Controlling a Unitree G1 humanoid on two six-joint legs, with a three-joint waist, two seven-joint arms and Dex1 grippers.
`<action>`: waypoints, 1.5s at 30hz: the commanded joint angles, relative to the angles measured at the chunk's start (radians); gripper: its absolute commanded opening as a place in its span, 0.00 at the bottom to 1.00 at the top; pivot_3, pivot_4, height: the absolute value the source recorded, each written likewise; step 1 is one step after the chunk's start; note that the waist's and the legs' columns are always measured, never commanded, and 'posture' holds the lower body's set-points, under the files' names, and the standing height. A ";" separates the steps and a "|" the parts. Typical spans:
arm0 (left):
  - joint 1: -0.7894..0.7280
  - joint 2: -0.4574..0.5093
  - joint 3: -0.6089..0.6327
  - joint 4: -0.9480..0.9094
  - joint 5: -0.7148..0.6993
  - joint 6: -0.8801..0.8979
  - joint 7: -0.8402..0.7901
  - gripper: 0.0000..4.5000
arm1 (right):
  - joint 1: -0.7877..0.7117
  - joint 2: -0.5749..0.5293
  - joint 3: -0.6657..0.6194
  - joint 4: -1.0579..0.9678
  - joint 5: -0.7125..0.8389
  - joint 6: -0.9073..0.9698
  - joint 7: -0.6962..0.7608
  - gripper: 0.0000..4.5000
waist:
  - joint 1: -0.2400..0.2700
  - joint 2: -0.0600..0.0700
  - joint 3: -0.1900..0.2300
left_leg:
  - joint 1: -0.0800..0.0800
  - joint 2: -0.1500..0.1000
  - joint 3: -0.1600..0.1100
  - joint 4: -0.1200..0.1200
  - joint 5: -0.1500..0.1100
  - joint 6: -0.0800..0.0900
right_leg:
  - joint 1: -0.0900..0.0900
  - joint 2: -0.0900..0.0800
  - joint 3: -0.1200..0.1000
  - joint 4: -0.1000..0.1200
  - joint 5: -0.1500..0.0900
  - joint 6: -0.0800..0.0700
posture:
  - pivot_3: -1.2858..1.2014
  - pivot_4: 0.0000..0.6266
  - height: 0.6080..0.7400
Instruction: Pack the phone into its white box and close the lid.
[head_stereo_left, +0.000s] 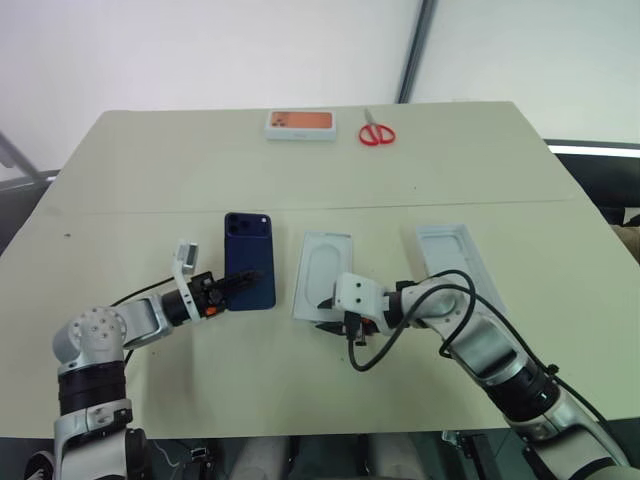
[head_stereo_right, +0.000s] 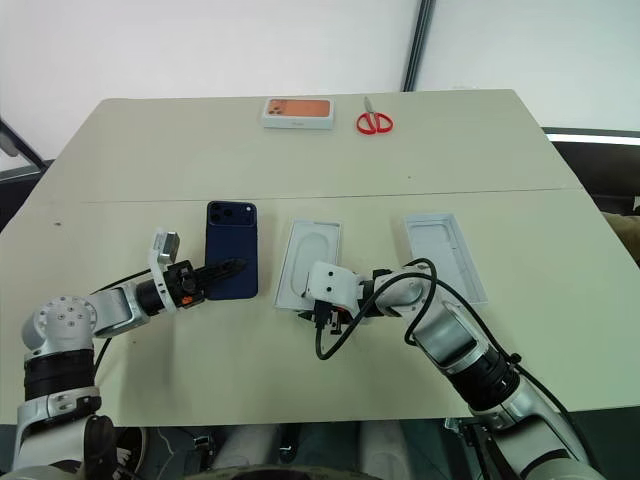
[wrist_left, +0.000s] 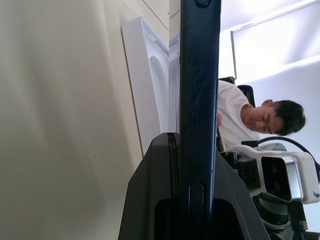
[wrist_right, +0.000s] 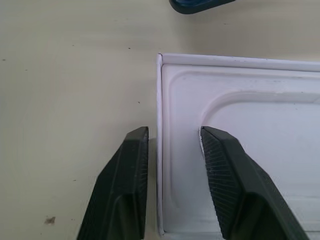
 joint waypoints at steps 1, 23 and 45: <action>-0.017 -0.002 0.011 -0.049 -0.047 0.007 0.006 0.00 | 0.000 -0.001 0.017 -0.003 -0.003 -0.023 0.012 0.36 | 0.000 0.000 0.000 | 0.000 0.000 0.000 0.000 0.000 0.000 | 0.000 0.000 0.000 0.000 0.000 0.000 | 0.52 0.24 1.00; -0.034 -0.042 0.014 -0.087 -0.124 0.046 0.098 0.00 | -0.027 -0.007 0.034 0.071 -0.021 -0.216 0.149 0.36 | 0.000 0.000 0.000 | 0.000 0.000 0.000 0.000 0.000 0.000 | 0.001 0.000 0.000 0.000 0.000 0.000 | 0.52 0.24 1.00; -0.077 -0.114 -0.022 -0.074 -0.150 0.072 0.165 0.00 | 0.012 -0.043 -0.300 -0.068 0.286 0.004 0.109 1.00 | 0.004 -0.002 0.001 | 0.000 -0.001 0.000 0.001 0.000 0.000 | 0.002 0.000 -0.001 0.000 0.000 0.000 | 0.52 0.24 1.00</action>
